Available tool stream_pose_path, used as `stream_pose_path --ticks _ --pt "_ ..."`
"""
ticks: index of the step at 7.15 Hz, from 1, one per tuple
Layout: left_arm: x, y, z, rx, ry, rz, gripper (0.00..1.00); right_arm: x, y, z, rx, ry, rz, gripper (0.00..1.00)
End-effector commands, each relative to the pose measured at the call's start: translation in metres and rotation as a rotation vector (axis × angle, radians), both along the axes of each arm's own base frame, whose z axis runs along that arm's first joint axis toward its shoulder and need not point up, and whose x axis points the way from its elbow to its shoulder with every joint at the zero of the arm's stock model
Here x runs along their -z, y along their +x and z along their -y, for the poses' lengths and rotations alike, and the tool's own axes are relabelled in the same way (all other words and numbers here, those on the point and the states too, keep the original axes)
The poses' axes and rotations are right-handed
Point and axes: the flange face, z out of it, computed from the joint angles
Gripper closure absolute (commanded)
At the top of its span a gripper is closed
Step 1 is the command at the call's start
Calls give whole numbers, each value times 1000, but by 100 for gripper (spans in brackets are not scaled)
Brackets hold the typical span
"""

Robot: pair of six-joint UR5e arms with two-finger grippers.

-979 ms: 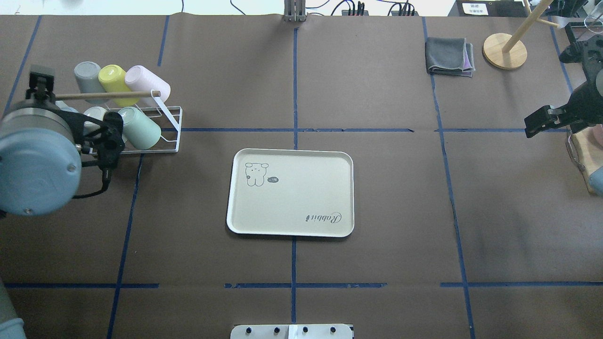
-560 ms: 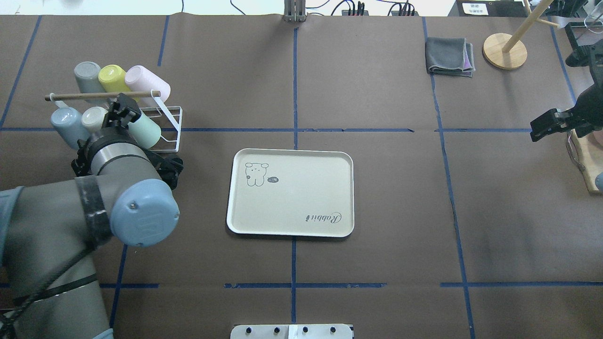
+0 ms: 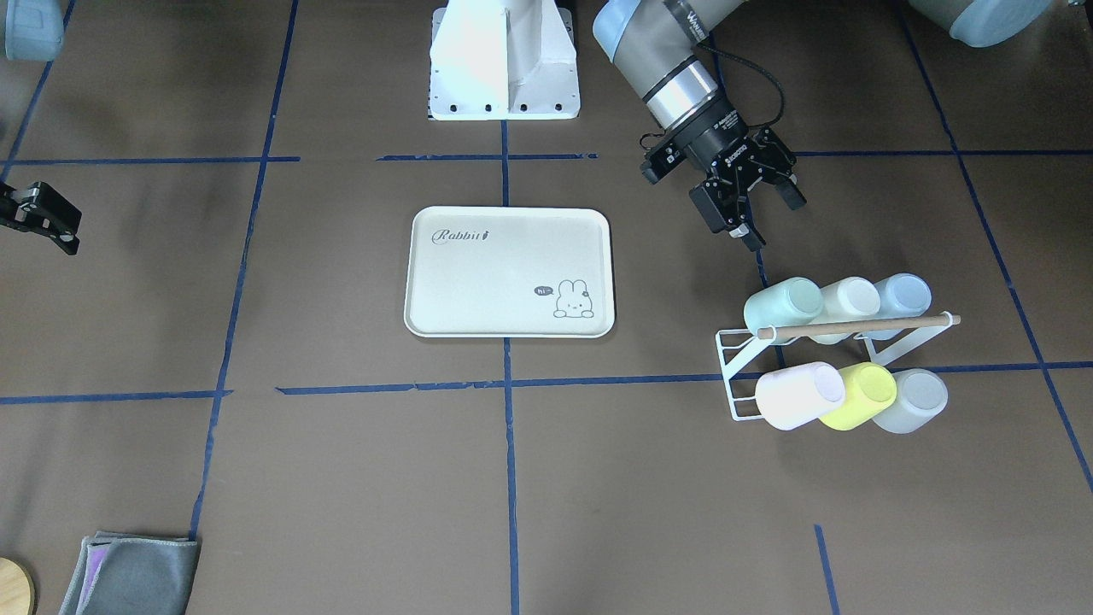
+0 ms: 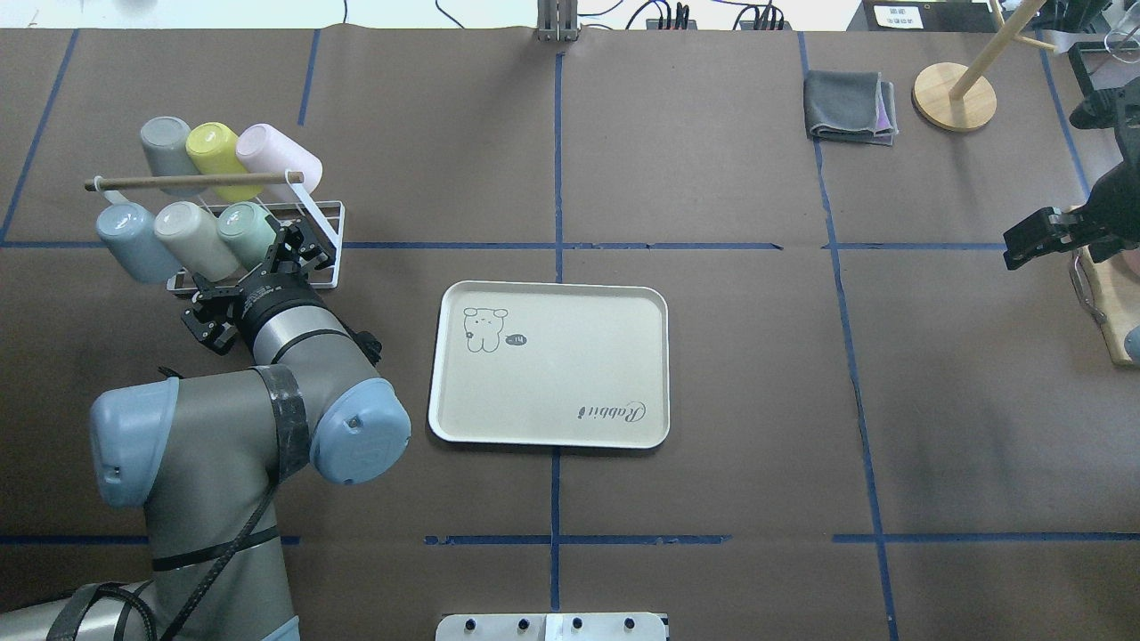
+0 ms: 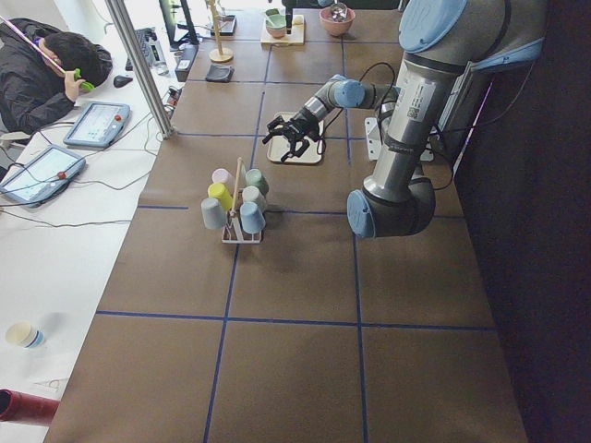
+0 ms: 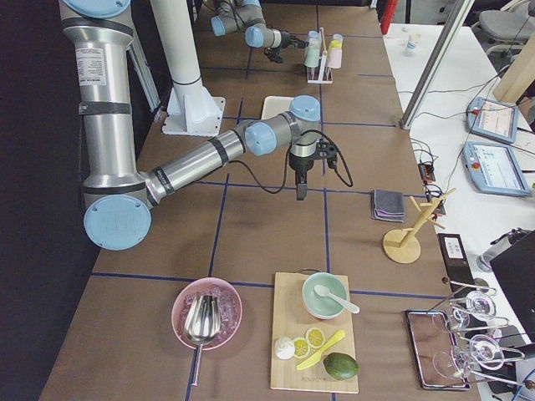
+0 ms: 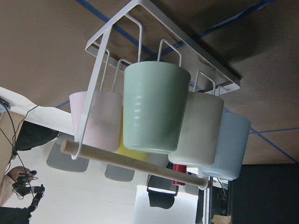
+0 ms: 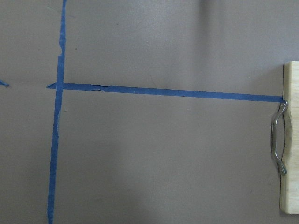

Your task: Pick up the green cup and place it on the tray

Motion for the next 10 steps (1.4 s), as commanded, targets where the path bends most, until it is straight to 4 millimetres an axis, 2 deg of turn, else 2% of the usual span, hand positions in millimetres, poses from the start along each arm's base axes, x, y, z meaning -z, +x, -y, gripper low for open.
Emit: stream_pose_path --ticks 1,2,3,4,6,8,10 --pt "-19 19 -2 -24 26 85 0 0 0 0 2 -4 4 0" --pt "-34 40 -7 -44 35 137 0 0 0 0 2 -4 5 0" --pt "-37 43 -6 -44 33 143 0 -2 -1 0 2 -8 5 0" --pt "-50 51 -2 -43 34 178 0 -4 -1 1 1 -13 3 0" --pt "-64 61 5 -43 63 218 0 -5 -1 1 2 -15 1 0" --pt "-79 79 15 -37 105 207 1 -5 -1 1 2 -15 1 0" --pt "-90 76 32 -12 113 221 2 -5 -1 1 2 -15 1 0"
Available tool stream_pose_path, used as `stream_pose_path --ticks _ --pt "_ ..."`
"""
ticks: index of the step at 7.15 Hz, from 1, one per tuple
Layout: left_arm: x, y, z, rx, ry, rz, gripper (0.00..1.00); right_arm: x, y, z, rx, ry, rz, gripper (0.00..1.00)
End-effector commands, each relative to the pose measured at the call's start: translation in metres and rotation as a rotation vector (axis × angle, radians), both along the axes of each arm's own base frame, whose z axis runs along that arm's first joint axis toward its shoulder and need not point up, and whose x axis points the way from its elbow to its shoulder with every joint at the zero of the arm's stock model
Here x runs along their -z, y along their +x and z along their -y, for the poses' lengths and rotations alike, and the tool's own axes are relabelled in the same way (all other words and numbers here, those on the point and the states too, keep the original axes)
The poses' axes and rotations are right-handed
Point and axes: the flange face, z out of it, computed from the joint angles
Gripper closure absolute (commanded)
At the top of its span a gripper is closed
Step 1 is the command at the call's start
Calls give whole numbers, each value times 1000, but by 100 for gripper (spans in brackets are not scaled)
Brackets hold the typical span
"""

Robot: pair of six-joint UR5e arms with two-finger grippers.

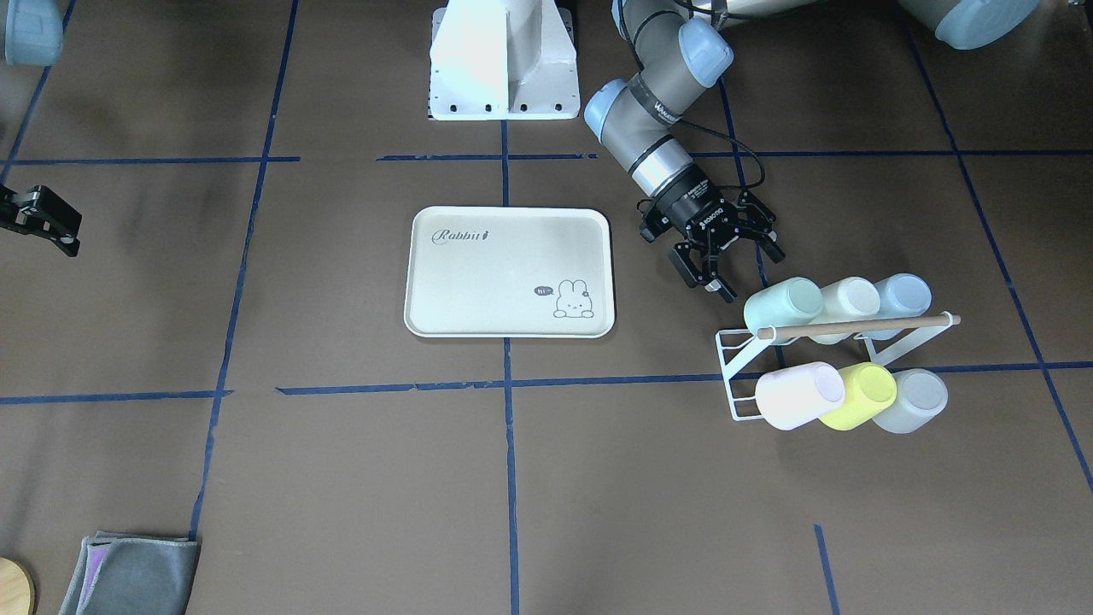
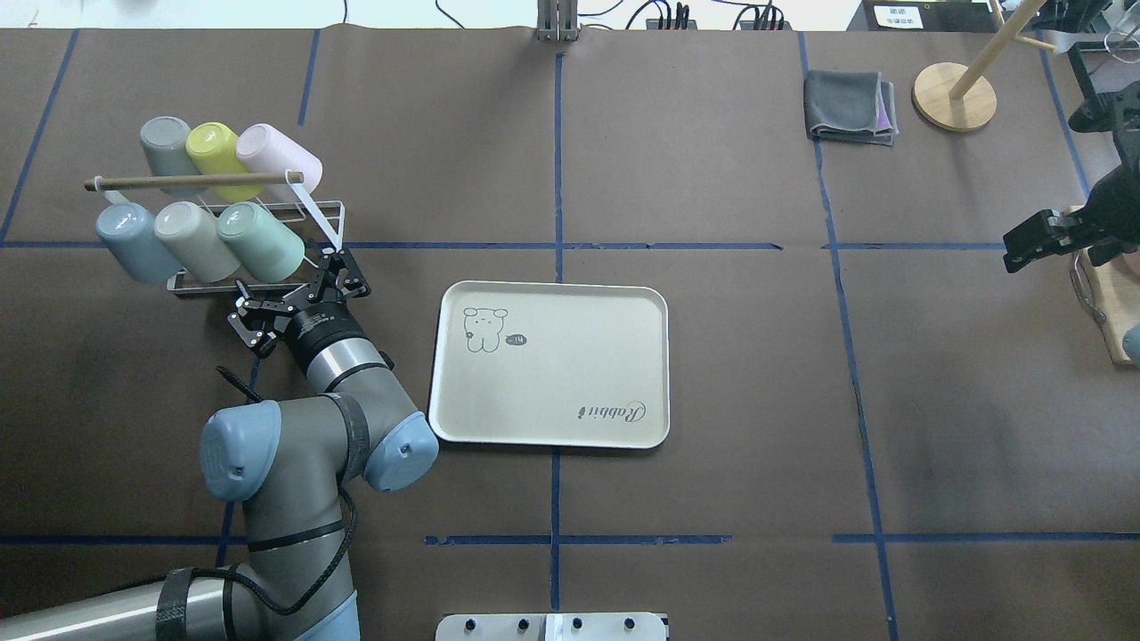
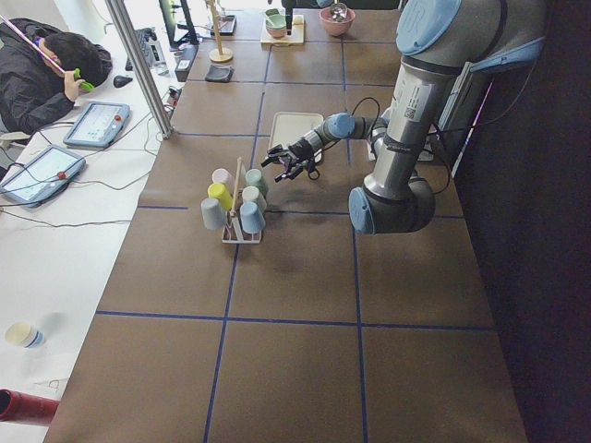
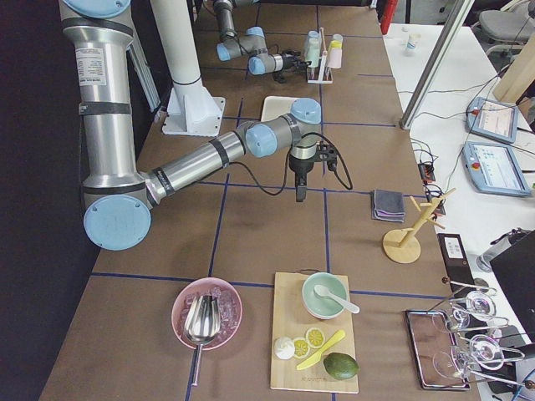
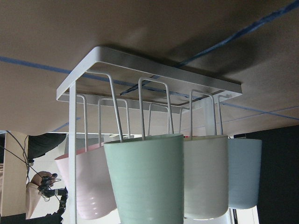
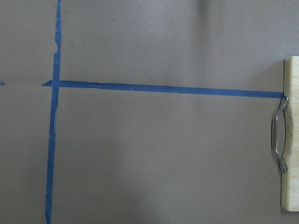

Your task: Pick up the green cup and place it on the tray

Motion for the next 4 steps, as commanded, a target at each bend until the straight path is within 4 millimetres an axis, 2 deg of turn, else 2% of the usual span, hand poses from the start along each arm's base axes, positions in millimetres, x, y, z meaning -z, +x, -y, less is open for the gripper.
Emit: stream_pose_path --ticks 1,4 --pt "-10 -4 16 22 11 22 2 0 -1 0 2 0 0 0" --pt "-20 -8 25 40 5 39 2 2 -1 0 2 0 6 0"
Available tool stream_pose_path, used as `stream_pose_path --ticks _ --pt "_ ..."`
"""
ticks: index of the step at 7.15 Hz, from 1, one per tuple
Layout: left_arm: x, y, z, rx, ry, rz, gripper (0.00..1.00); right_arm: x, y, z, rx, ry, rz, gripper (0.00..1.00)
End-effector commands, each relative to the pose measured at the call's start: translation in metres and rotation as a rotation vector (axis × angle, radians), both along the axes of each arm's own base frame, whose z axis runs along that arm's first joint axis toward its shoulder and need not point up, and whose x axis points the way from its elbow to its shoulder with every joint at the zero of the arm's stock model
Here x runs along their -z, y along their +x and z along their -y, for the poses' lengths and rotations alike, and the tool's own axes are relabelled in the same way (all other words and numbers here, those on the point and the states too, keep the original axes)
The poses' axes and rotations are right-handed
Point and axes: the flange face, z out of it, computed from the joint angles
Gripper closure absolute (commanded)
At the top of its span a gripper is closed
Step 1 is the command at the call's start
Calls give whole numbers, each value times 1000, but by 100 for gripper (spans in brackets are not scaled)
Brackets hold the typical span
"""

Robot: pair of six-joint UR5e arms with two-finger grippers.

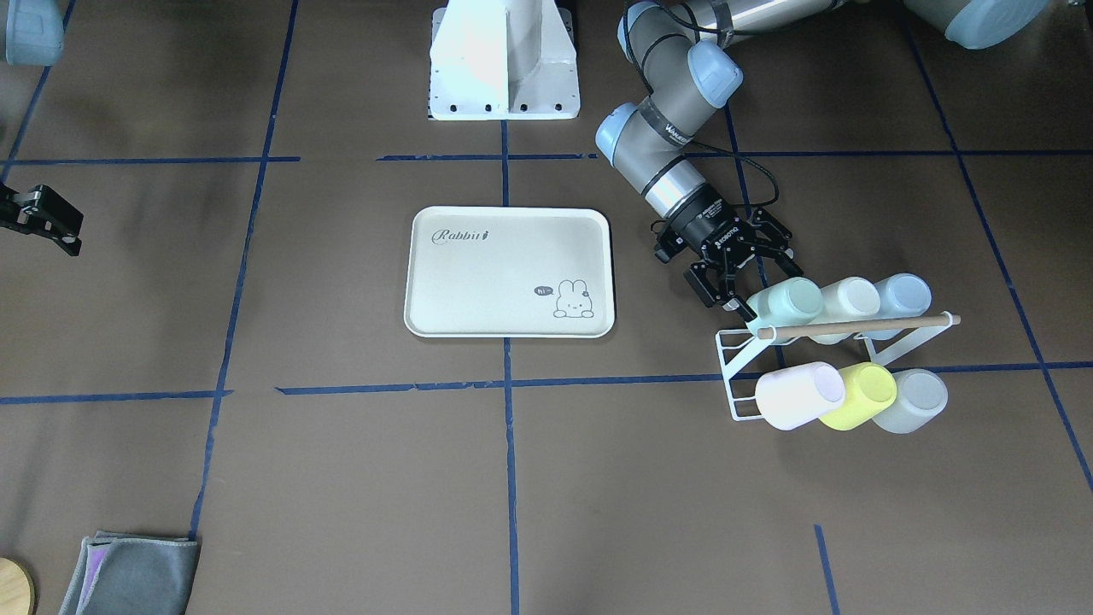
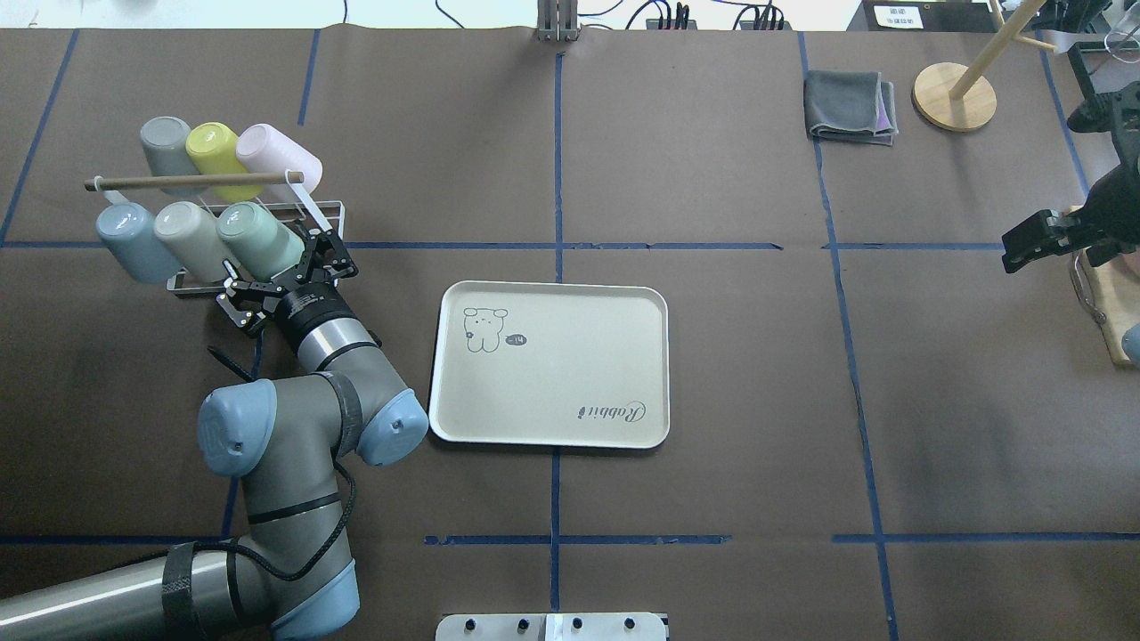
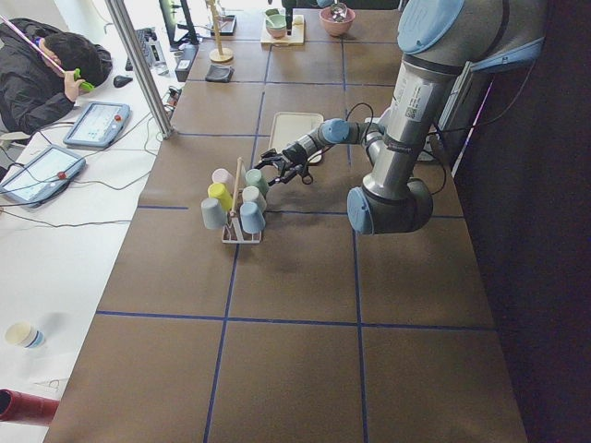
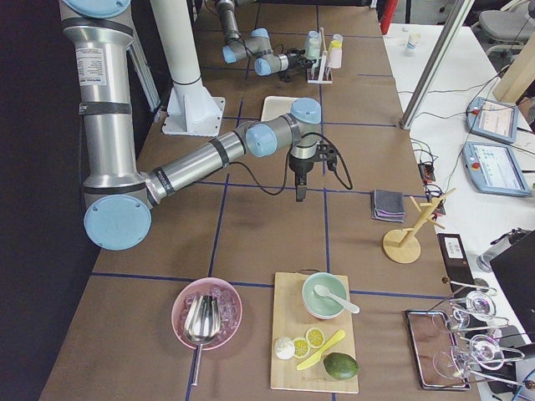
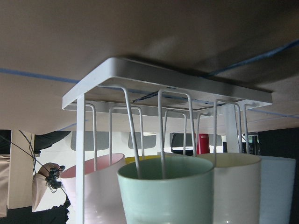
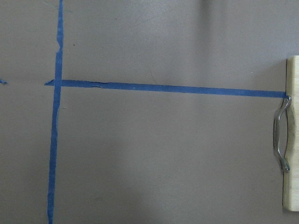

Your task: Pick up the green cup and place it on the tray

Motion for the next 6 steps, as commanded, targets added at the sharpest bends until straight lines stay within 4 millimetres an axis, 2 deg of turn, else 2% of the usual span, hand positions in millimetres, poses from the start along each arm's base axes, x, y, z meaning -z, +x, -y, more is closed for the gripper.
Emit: stream_pose_path --ticks 1,2,6 --pt "-10 2 5 7 -1 3 5 1 -1 0 0 0 1 0" --pt "-18 4 11 12 0 5 5 1 -1 1 0 1 2 0" --pt "-20 0 14 17 -3 14 6 2 -1 1 0 3 3 0"
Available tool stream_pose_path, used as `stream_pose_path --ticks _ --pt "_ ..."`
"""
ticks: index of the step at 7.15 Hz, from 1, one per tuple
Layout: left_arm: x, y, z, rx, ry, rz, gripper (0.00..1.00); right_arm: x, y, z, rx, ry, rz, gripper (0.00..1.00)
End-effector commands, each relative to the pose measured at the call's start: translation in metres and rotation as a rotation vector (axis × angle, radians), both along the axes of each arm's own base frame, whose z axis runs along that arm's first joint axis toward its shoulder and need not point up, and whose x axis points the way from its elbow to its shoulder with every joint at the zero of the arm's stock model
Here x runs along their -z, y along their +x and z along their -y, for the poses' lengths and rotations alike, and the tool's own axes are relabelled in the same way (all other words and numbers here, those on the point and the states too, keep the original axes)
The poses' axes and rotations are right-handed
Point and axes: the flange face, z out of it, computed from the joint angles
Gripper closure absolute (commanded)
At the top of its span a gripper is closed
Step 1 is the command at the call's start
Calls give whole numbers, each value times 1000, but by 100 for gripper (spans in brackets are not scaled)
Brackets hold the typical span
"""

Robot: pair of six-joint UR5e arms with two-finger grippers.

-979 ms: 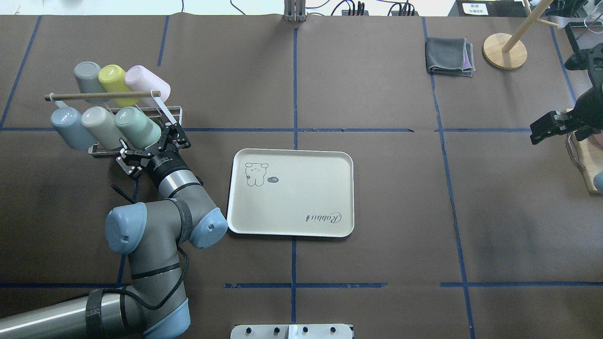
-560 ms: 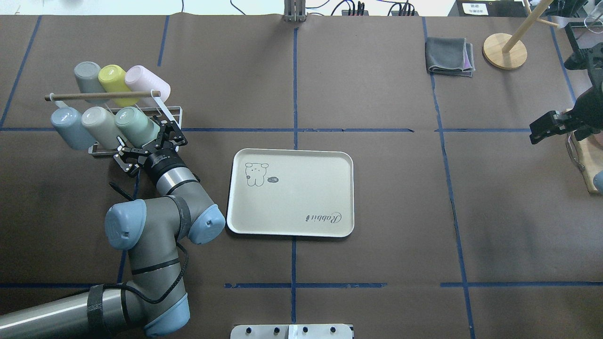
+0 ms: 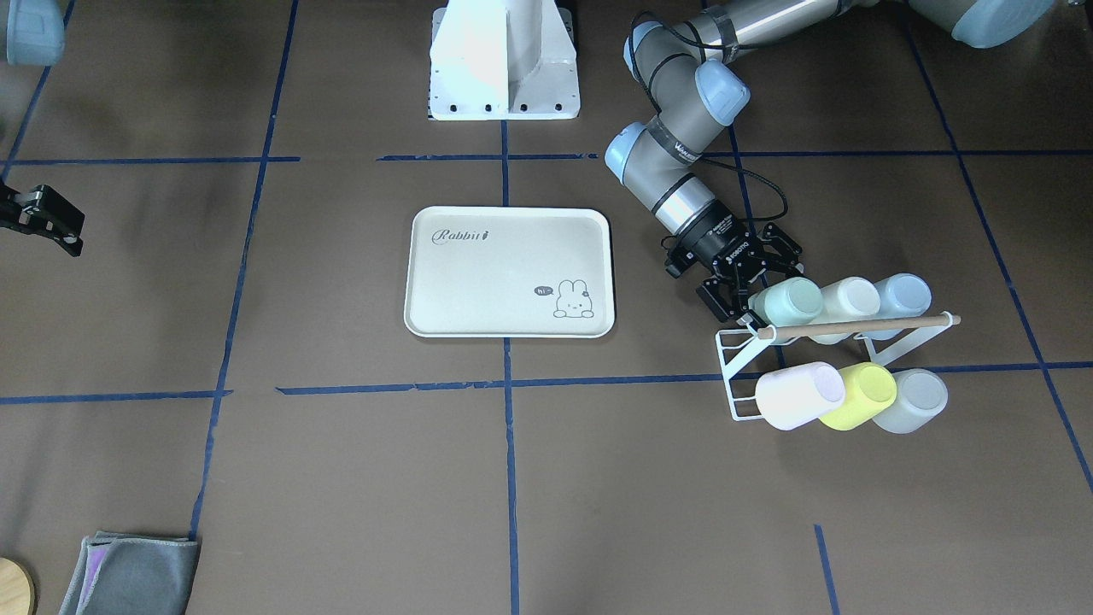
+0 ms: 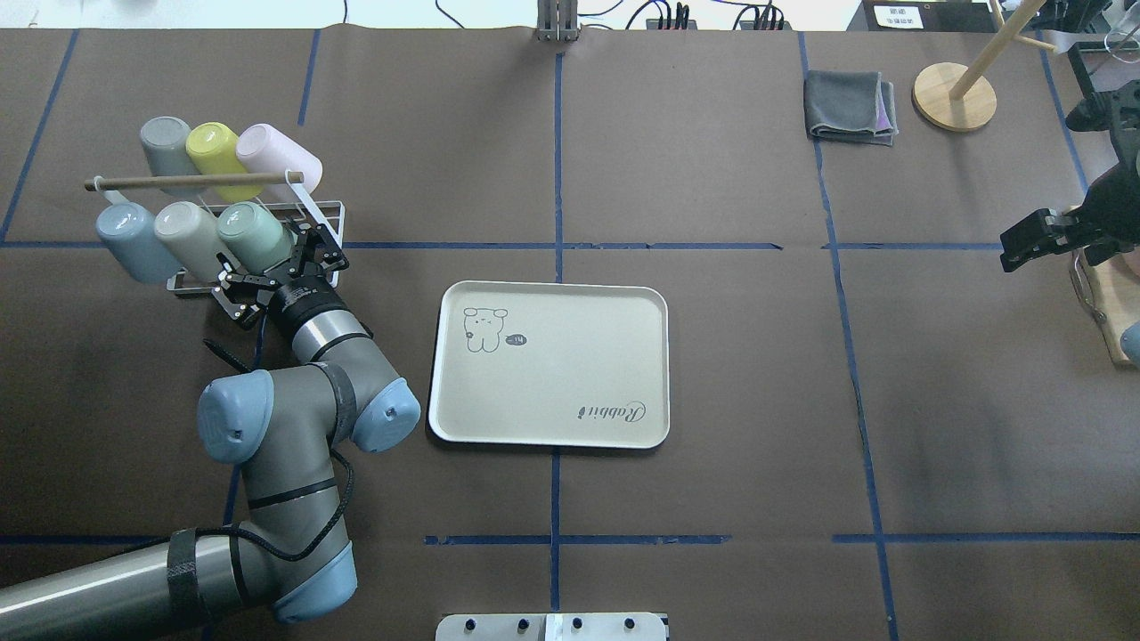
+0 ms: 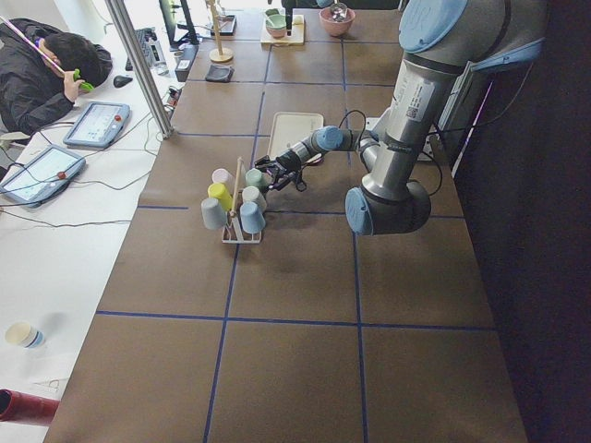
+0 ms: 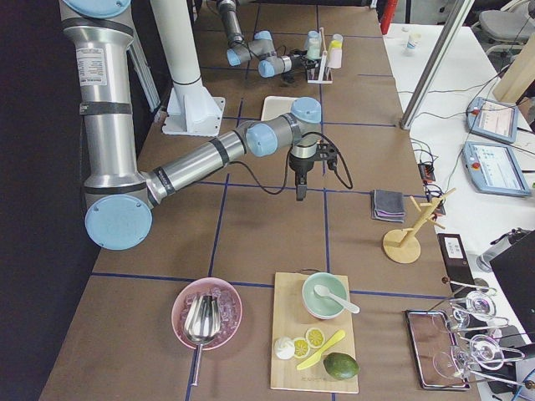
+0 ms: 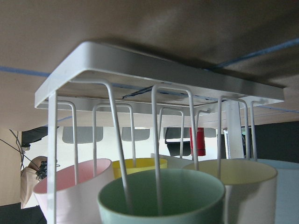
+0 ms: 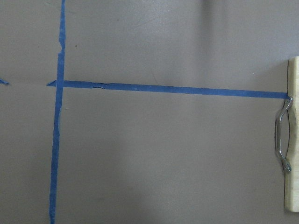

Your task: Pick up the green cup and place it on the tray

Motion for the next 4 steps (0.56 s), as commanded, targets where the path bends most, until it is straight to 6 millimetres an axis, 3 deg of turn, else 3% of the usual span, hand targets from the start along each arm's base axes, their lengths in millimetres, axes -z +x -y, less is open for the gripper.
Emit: stream_pose_path --ticks 1,4 --pt "-1 0 0 1 0 0 9 0 0 0 0 0 0 0" --pt "0 -3 5 9 1 -2 12 1 0 0 -1 -1 2 0"
